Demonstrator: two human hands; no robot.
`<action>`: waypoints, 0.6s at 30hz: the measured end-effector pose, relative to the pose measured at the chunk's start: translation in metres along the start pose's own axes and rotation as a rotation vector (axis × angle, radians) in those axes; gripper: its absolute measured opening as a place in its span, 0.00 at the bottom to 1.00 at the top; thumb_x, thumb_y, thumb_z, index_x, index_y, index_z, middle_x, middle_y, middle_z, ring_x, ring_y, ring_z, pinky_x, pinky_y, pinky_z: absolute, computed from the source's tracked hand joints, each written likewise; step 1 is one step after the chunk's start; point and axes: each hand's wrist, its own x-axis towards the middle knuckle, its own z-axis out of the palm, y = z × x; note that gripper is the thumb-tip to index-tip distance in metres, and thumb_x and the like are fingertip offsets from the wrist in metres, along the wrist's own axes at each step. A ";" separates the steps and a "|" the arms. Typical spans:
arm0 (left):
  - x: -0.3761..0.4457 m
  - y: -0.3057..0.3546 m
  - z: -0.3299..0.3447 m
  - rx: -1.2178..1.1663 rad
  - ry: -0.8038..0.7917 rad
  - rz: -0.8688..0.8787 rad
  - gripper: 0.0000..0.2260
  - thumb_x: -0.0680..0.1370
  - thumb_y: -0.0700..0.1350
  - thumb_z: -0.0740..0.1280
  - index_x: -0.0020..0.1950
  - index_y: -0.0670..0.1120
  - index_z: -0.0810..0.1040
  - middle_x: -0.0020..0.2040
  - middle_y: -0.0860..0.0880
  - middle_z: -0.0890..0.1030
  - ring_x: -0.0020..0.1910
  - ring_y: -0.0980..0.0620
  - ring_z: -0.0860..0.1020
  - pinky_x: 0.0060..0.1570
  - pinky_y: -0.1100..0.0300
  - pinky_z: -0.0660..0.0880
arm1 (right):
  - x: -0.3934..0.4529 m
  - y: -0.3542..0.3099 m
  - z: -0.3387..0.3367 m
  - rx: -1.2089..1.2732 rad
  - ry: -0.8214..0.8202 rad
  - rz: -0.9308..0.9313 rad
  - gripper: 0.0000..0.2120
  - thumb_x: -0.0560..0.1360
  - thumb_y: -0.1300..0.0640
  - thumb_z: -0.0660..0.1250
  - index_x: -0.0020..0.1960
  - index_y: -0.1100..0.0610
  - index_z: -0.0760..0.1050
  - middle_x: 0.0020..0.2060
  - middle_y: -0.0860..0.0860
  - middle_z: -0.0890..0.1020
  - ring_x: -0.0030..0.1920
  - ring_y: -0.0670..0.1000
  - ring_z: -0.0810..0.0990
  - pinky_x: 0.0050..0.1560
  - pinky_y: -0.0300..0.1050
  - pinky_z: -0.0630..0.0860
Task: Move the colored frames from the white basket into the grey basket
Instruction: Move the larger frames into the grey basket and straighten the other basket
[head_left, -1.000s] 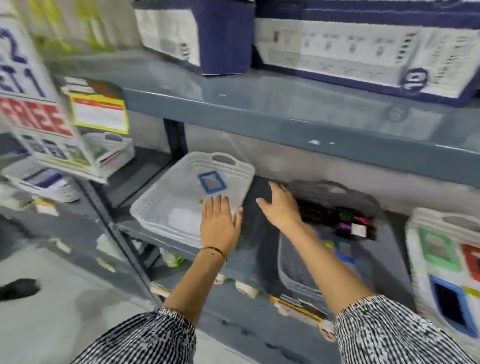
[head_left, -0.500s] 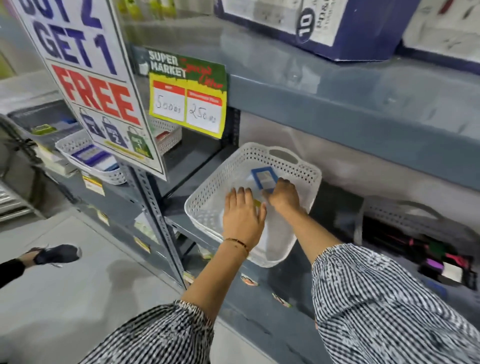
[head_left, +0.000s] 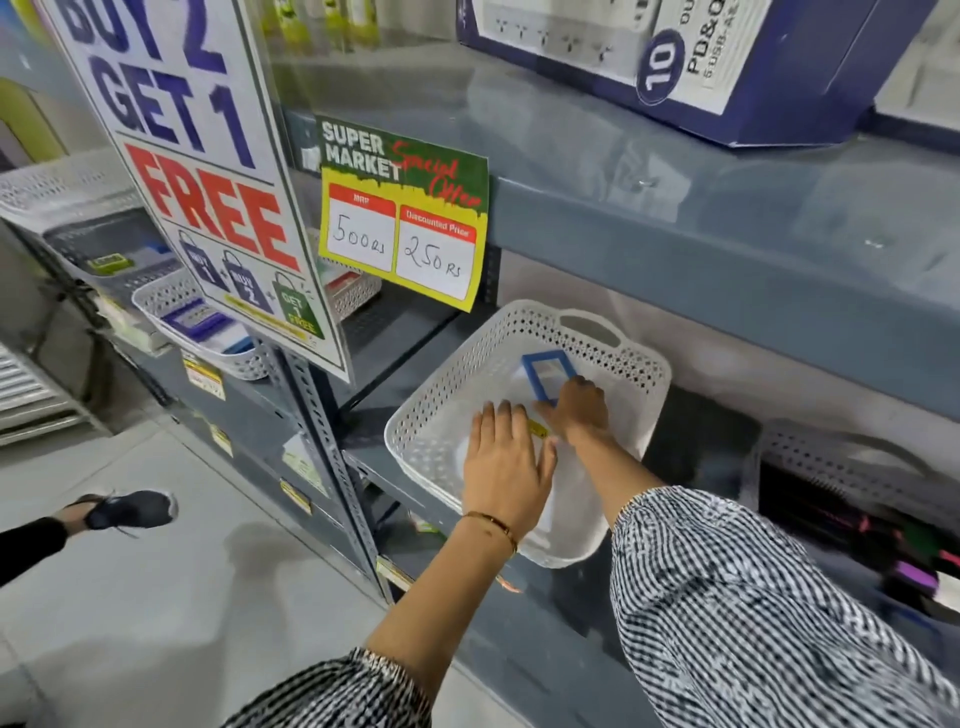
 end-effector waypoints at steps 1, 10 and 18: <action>0.000 0.000 0.000 -0.004 -0.005 0.000 0.26 0.77 0.55 0.50 0.62 0.36 0.71 0.60 0.36 0.77 0.62 0.38 0.73 0.65 0.43 0.66 | 0.000 0.000 0.000 -0.001 0.001 0.002 0.33 0.73 0.44 0.67 0.66 0.68 0.66 0.63 0.63 0.75 0.63 0.60 0.74 0.57 0.49 0.76; -0.001 -0.003 -0.002 -0.040 -0.086 0.030 0.27 0.78 0.55 0.47 0.65 0.35 0.66 0.66 0.34 0.70 0.68 0.36 0.65 0.70 0.45 0.57 | -0.017 0.013 -0.026 0.082 0.108 -0.012 0.30 0.70 0.45 0.71 0.63 0.65 0.70 0.60 0.62 0.78 0.60 0.60 0.76 0.58 0.50 0.77; -0.013 0.041 -0.010 -0.141 0.023 0.185 0.22 0.75 0.53 0.52 0.51 0.38 0.76 0.48 0.37 0.81 0.47 0.37 0.78 0.49 0.46 0.75 | -0.089 0.094 -0.098 0.241 0.440 -0.049 0.30 0.68 0.50 0.72 0.64 0.64 0.69 0.58 0.62 0.78 0.58 0.62 0.75 0.56 0.51 0.73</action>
